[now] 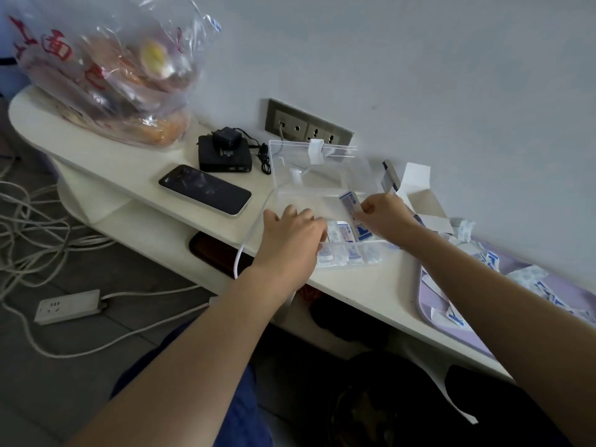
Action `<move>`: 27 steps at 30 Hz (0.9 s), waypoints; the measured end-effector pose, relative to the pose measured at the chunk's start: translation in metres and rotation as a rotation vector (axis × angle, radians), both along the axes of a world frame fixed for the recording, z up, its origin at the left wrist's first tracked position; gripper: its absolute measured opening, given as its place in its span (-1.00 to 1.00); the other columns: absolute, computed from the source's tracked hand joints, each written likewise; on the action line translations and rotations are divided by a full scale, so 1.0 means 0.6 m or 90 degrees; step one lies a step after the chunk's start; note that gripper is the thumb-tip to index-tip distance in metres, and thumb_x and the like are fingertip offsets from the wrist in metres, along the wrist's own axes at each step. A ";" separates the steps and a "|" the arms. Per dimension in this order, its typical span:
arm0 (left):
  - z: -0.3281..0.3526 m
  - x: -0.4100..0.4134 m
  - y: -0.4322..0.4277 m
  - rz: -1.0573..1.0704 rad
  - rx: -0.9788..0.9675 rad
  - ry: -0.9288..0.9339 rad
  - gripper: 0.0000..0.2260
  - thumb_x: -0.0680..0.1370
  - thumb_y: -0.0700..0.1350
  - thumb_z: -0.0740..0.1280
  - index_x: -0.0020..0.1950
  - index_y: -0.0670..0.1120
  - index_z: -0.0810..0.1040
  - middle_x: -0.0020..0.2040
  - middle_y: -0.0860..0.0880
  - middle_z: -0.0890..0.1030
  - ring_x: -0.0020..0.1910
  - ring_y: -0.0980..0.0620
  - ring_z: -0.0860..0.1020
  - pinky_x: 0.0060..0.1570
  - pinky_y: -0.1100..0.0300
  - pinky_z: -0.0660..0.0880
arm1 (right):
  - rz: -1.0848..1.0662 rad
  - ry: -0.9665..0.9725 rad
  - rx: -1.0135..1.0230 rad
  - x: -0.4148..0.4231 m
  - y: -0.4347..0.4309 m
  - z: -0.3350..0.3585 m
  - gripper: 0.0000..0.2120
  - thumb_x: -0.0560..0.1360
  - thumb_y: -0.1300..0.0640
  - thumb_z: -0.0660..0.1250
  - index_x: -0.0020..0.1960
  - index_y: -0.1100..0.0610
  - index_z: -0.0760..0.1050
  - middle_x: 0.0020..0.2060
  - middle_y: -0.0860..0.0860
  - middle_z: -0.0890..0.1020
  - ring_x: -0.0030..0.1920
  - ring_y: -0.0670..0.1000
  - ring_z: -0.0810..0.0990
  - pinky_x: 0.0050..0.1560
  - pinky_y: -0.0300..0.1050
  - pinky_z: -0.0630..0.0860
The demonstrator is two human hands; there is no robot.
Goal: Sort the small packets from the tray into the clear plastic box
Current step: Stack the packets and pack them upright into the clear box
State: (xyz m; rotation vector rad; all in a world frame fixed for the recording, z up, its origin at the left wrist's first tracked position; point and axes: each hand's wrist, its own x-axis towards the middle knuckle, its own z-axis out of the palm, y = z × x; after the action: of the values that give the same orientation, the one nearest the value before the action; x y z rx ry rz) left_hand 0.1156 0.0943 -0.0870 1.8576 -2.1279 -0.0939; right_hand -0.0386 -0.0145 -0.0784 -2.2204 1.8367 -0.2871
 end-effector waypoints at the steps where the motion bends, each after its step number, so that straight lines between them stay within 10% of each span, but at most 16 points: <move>1: -0.001 -0.001 -0.001 0.000 -0.001 0.005 -0.83 0.61 -0.14 0.20 0.17 0.04 0.46 0.12 0.07 0.49 0.14 0.00 0.37 0.06 0.08 0.21 | -0.017 0.025 0.021 -0.001 -0.007 -0.004 -0.68 0.51 0.07 0.23 -0.29 0.28 0.52 -0.35 0.20 0.52 -0.31 0.10 0.42 -0.48 -0.27 0.26; 9: -0.003 -0.006 -0.005 0.011 -0.016 0.016 -0.79 0.54 -0.26 0.24 0.09 0.00 0.46 0.02 0.05 0.50 0.05 -0.02 0.41 -0.01 0.08 0.19 | -0.058 0.176 0.178 0.007 -0.045 -0.031 -0.64 0.51 0.14 0.25 -0.39 0.17 0.21 -0.42 0.05 0.31 -0.33 0.05 0.34 -0.44 -0.26 0.21; 27: -0.001 -0.012 -0.005 0.013 -0.005 0.002 -0.73 0.50 -0.31 0.21 0.11 -0.01 0.43 0.03 0.02 0.49 0.05 -0.03 0.40 0.04 0.05 0.23 | -0.053 0.221 0.214 0.025 -0.044 -0.034 -0.66 0.56 0.22 0.19 -0.37 0.17 0.22 -0.42 0.02 0.30 -0.44 -0.08 0.26 -0.54 -0.36 0.22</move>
State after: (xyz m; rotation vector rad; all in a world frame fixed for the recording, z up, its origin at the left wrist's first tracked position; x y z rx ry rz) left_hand 0.1081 0.0912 -0.0875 1.8725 -2.1040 -0.0851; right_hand -0.0234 -0.0406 -0.0989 -2.0546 1.9701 0.3913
